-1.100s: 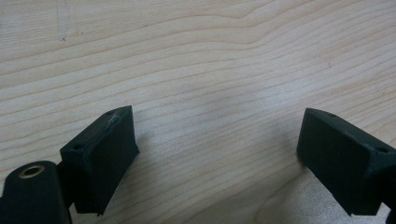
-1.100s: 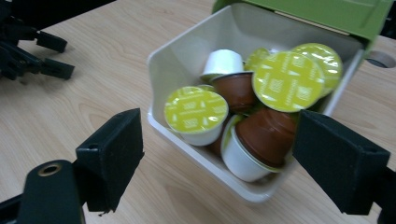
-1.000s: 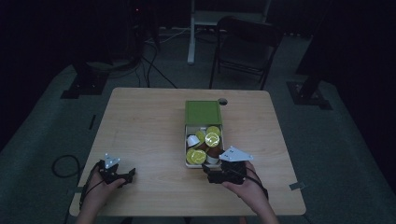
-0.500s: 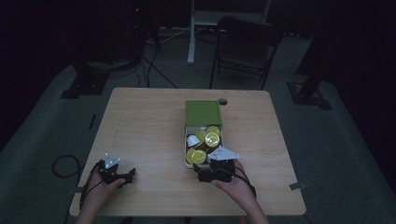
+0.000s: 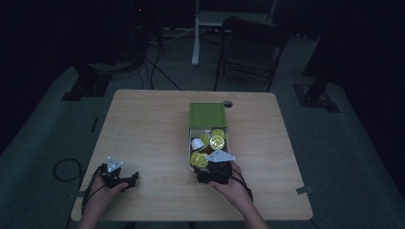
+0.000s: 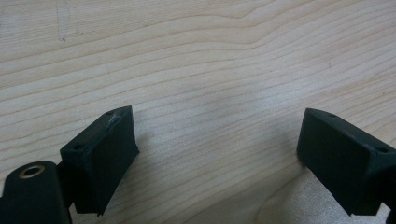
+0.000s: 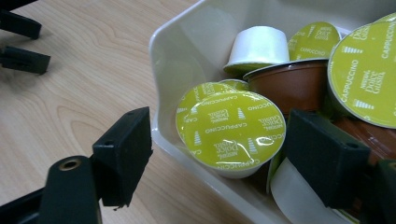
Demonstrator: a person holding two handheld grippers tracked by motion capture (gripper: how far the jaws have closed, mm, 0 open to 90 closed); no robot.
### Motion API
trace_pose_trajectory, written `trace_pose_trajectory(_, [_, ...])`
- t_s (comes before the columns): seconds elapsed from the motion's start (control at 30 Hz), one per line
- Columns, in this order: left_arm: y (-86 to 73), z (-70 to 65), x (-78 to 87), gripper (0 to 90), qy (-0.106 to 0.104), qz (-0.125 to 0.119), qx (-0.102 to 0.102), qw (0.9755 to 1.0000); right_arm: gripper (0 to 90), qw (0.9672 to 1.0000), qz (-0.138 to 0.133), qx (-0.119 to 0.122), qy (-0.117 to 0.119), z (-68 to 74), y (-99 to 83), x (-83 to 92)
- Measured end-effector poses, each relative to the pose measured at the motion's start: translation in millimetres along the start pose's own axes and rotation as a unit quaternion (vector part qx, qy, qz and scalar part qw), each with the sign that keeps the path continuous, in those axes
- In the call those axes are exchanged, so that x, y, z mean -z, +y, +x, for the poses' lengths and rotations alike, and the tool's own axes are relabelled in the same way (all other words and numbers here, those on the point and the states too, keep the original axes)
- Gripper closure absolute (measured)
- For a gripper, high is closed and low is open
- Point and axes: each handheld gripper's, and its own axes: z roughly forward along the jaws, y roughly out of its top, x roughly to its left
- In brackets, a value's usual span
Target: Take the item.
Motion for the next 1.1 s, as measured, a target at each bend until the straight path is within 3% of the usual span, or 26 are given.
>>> trace_pose_trajectory(0.33, [0.0,-0.2,-0.1,12.5,0.0,-0.001,0.001,1.0,29.6,0.9999,0.007,-0.004,-0.013,0.4,-0.2,-10.1])
trace_pose_trajectory(0.5, [0.0,-0.2,-0.1,12.5,0.0,-0.001,0.001,1.0,37.5,0.9996,0.007,-0.004,-0.027,0.5,0.1,-13.2])
trace_pose_trajectory(1.1, [0.0,-0.2,-0.2,12.5,0.0,-0.001,0.001,1.0,38.7,0.9998,0.009,-0.003,-0.018,-0.4,3.5,-9.6])
